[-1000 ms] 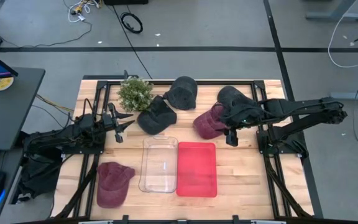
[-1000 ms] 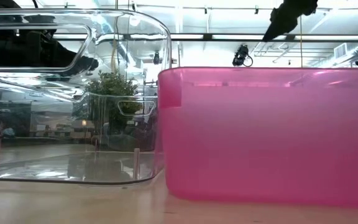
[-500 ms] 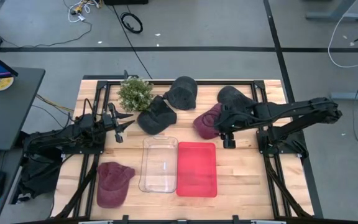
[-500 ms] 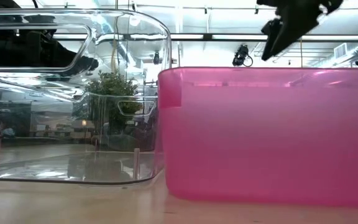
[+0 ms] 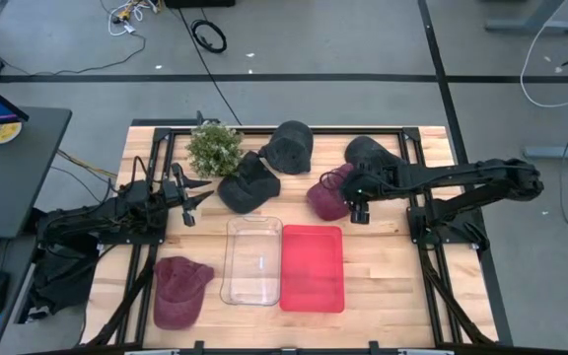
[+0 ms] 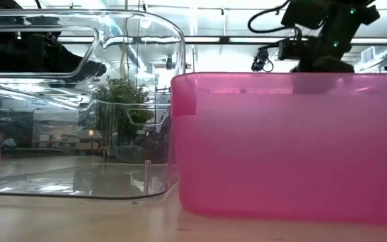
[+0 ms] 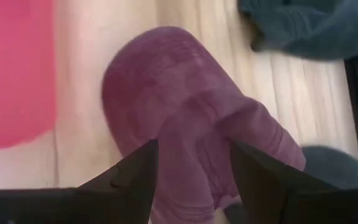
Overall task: Pick & Place hat
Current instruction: Put the top red cap into the red bin
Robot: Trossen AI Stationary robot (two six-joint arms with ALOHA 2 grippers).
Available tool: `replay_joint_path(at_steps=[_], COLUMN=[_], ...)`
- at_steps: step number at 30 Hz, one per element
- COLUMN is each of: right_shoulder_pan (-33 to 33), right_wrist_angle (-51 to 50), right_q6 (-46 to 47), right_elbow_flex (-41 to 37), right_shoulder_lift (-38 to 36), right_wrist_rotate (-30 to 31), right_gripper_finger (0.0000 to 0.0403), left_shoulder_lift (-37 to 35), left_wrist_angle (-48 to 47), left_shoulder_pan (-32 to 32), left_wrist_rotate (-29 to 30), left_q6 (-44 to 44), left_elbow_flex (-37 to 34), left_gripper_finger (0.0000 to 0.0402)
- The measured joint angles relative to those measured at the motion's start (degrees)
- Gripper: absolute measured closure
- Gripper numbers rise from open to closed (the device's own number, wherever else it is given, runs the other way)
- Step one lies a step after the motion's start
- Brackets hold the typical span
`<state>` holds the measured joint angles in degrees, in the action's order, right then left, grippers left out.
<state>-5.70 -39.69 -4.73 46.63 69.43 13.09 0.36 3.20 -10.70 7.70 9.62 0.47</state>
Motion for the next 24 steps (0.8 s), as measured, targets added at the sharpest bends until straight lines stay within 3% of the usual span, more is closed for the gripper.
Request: replay_joint_path(at_steps=[8,24], right_shoulder_pan=[-1.09,-1.09], right_wrist_angle=[4.44,5.35], right_q6=[7.20,7.31], right_elbow_flex=[-2.45,-2.45], right_shoulder_lift=[0.00,1.04], right_wrist_rotate=[-0.03,-0.03], right_gripper_finger=[0.0198,0.0198], left_shoulder_lift=[0.00,0.00], left_wrist_angle=[0.00,-0.03], left_shoulder_pan=[-0.02,-0.02], left_wrist_rotate=[0.00,0.00], left_q6=[-0.02,-0.02], left_elbow_flex=[0.00,0.00], left_gripper_finger=[0.0268,0.0268])
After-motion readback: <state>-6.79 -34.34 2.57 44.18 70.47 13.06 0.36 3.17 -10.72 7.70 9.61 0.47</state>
